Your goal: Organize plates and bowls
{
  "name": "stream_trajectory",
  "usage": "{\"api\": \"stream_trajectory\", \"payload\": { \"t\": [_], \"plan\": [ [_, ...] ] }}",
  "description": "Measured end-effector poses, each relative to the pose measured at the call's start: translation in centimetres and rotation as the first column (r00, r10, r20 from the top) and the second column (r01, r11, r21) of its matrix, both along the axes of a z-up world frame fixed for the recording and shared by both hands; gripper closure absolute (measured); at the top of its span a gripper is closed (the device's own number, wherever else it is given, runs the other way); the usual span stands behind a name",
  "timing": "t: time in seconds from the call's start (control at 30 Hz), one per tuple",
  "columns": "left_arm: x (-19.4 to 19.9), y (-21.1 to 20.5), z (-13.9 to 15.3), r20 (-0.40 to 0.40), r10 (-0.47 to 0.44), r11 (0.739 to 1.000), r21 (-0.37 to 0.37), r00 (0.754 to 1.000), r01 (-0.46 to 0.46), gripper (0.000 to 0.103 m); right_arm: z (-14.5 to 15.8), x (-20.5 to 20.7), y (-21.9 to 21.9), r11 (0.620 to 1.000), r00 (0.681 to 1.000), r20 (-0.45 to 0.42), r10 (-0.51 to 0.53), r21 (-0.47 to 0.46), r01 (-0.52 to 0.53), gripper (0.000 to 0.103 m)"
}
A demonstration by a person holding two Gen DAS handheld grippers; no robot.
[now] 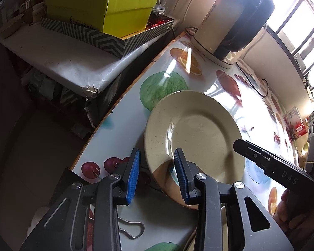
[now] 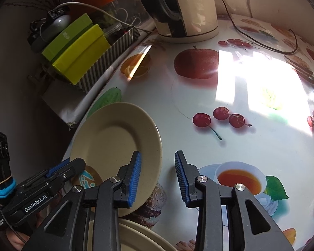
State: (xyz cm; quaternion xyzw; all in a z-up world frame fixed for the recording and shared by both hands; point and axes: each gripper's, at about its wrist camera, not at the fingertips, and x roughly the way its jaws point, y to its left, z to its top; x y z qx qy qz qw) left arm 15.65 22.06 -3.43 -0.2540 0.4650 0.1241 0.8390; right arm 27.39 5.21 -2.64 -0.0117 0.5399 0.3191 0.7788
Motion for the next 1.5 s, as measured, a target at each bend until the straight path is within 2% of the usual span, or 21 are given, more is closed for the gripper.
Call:
{"api": "stream_trajectory", "payload": {
  "t": [0.4,0.93,1.5],
  "plan": [
    [0.1,0.0,0.0,0.006,0.003,1.0,-0.003,1.0,-0.003,0.076,-0.2,-0.1,0.3,1.0,1.0,-0.017,0.015,0.025,-0.014,0.083],
    [0.1,-0.2,0.4,0.005,0.003,1.0,0.011,1.0,-0.003,0.076,0.2,-0.2,0.1,0.999,1.0,-0.004,0.013,0.034,-0.013,0.084],
    [-1.2,-1.1,3.9,0.066,-0.017,0.999,0.048,0.998,0.014,0.076,3.4,-1.8,-1.5,0.997,0.999,0.045,0.006,0.077,-0.01,0.084]
  ]
}}
